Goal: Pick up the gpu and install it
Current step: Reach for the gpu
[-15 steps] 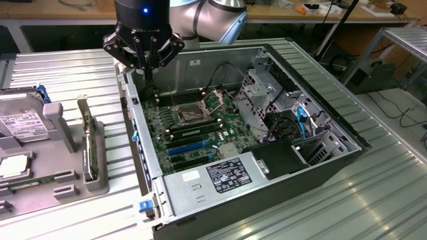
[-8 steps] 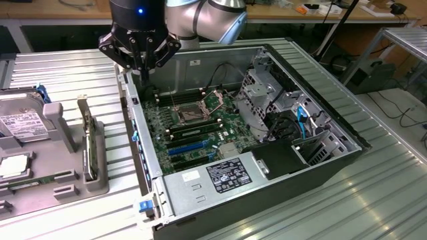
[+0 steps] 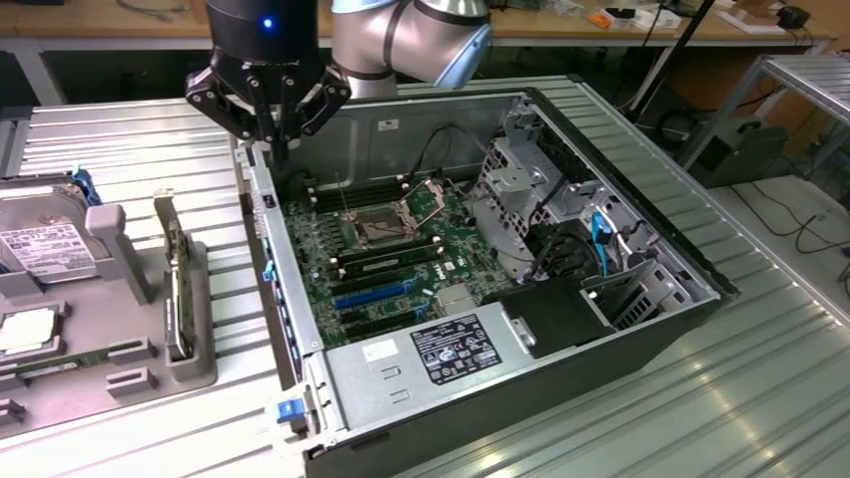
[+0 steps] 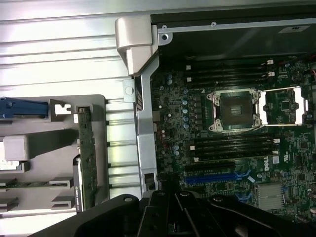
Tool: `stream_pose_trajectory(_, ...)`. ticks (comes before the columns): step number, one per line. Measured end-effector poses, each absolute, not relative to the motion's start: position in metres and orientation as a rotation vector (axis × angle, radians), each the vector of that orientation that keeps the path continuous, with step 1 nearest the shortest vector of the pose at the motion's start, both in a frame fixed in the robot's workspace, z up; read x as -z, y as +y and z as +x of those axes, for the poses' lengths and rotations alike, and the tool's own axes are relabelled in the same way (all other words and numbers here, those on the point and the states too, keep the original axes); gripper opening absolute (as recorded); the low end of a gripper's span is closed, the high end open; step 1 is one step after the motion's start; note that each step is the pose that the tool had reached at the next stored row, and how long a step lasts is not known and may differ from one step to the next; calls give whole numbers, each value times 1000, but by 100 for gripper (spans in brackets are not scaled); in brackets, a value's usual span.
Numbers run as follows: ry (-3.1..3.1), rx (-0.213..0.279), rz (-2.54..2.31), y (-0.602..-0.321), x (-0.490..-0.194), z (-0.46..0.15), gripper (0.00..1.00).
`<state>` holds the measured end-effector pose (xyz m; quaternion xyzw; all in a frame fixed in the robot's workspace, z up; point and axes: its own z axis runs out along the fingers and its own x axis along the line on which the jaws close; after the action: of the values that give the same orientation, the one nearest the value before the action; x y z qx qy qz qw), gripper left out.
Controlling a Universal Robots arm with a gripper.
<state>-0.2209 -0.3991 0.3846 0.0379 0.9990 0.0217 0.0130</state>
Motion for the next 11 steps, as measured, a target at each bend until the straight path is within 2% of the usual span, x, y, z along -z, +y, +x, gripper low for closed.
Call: stream_pose_trajectory(11,3113,-68,118,-399,-384,-233,10)
